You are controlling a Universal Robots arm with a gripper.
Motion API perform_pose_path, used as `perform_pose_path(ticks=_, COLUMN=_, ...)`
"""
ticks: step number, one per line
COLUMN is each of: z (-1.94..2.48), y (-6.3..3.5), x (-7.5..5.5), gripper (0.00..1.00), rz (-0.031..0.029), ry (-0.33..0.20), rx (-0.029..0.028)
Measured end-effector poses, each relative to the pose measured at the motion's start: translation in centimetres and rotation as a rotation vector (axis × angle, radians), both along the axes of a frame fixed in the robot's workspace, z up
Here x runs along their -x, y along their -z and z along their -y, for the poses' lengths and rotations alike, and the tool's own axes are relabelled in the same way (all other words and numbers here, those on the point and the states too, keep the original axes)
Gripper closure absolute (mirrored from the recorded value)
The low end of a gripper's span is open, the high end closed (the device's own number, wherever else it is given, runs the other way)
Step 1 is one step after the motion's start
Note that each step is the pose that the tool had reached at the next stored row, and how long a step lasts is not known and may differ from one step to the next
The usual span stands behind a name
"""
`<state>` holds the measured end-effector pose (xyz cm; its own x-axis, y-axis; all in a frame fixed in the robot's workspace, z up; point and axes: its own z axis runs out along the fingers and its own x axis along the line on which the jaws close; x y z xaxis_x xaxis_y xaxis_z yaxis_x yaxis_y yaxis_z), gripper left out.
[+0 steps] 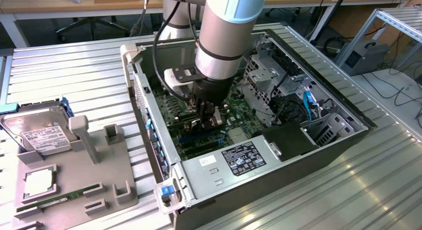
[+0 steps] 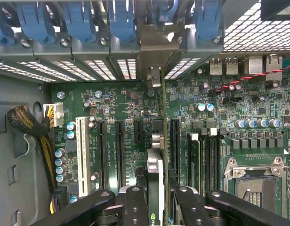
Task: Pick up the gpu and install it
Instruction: 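Insert the gpu into the slot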
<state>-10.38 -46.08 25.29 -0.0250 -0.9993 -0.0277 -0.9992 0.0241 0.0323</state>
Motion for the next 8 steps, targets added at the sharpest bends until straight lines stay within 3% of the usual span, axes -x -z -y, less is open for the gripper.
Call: perform_pose_path(ticks=8, z=0.0, y=0.01, x=0.0, gripper=0.73, rz=0.0001, ry=0.0, rx=-0.0001)
